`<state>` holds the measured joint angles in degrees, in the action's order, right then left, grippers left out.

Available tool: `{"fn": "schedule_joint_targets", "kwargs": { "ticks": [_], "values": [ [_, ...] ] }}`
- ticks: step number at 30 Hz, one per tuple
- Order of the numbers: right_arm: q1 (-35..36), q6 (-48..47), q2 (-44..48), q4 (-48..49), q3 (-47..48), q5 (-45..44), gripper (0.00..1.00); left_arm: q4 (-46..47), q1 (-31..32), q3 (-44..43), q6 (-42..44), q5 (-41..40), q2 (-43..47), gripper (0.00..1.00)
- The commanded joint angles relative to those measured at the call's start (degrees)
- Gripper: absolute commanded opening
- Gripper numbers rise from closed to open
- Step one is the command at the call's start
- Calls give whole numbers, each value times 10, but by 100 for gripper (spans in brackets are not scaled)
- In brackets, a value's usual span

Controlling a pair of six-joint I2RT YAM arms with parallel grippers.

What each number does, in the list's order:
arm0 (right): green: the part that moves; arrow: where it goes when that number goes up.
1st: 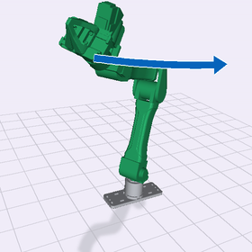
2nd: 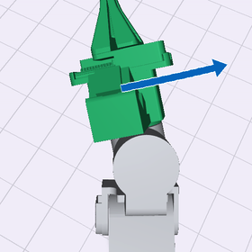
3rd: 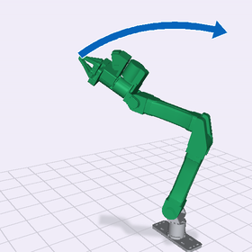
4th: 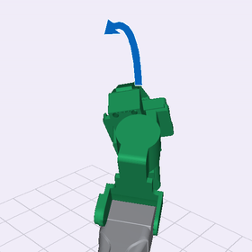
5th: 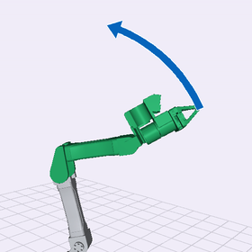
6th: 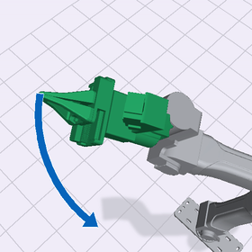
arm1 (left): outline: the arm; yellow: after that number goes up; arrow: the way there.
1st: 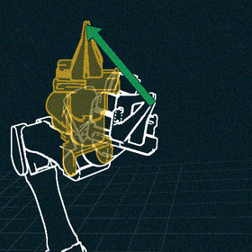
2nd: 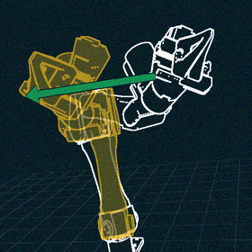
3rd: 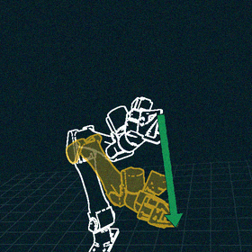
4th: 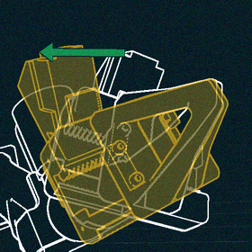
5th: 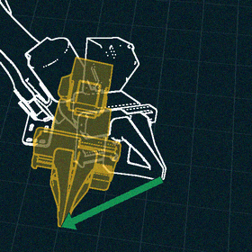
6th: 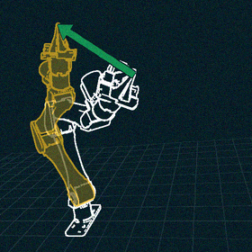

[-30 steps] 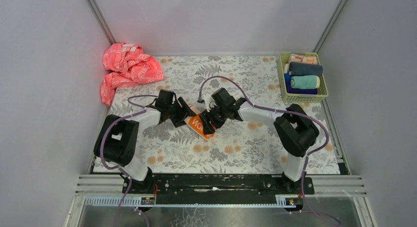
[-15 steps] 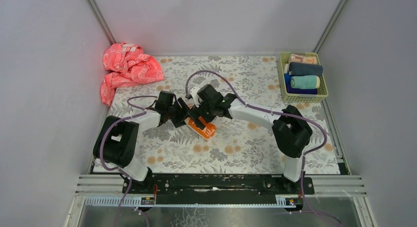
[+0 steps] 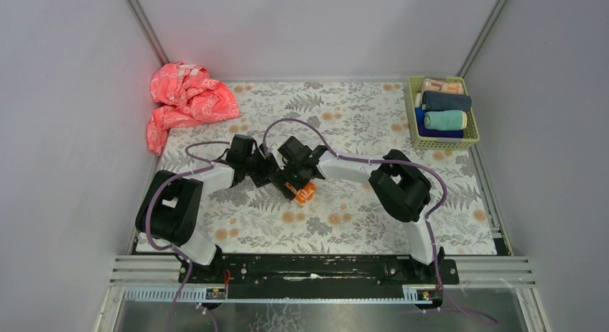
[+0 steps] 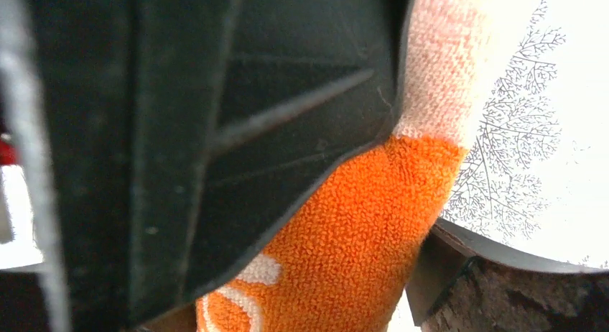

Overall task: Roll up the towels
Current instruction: Roll the towel at the center of the board.

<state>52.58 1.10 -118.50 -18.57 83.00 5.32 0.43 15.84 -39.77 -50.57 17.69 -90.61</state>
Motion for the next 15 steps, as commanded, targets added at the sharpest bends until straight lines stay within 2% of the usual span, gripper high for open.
{"fn": "schedule_joint_targets", "kwargs": {
  "ticks": [1,5,11,15],
  "values": [
    [11,7,-34,-3,6,-12,88,-54,12,41,14,-35,-23,60],
    [10,11,-49,-14,1,-15,72,-37,18,51,9,-34,-21,60],
    [10,18,-36,-38,0,-23,35,-25,22,53,9,-32,-2,61],
    [5,39,-1,-50,-12,-45,25,-45,21,29,22,-47,54,64]
  ]
}}
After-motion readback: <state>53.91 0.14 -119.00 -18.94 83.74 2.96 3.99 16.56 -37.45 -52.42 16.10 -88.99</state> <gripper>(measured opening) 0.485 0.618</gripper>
